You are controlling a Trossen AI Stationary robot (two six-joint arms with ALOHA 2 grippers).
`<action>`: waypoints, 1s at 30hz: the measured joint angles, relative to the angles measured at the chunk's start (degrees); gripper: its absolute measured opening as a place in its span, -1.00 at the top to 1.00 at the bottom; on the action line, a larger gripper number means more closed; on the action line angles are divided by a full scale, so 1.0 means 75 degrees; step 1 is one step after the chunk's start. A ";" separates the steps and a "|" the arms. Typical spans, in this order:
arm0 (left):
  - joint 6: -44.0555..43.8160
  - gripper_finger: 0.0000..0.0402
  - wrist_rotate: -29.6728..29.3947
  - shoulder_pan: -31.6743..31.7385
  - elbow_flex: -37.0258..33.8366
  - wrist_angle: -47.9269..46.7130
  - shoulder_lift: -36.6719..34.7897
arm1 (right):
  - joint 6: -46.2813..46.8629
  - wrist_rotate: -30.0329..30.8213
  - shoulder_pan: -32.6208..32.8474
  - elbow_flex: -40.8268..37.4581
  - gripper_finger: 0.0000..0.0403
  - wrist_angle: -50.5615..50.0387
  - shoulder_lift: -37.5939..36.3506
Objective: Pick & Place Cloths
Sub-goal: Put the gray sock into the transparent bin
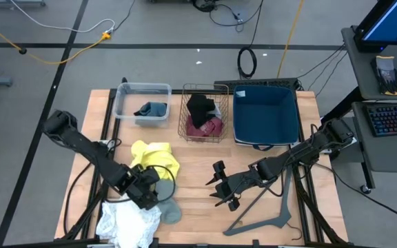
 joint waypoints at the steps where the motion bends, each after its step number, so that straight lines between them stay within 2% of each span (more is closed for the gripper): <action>1: 0.0077 -0.45 0.0119 0.0001 0.0000 0.0062 0.0115 | -0.0003 0.0000 0.0000 0.0000 0.03 0.0000 0.0000; 8: 0.0086 -0.44 0.0579 0.0037 0.0000 0.0023 0.0758 | 0.0000 0.0003 0.0000 0.0000 0.03 0.0005 0.0000; 11: 0.0086 -0.35 0.0566 0.0037 0.0000 0.0028 0.0787 | 0.0000 0.0003 -0.0003 0.0000 0.03 0.0003 0.0000; 17: 0.0173 0.09 0.0438 0.0023 0.0000 0.0183 0.0578 | 0.0029 0.0005 -0.0003 0.0000 0.03 0.0006 0.0000; 28: 0.1280 0.86 0.0351 0.0026 0.0000 0.1369 0.0133 | 0.0119 0.0005 -0.0003 0.0000 0.03 0.0003 0.0000; 30: 0.1459 0.94 0.0231 0.0025 0.0000 0.1606 0.0117 | 0.0117 0.0005 -0.0003 0.0000 0.03 0.0003 0.0000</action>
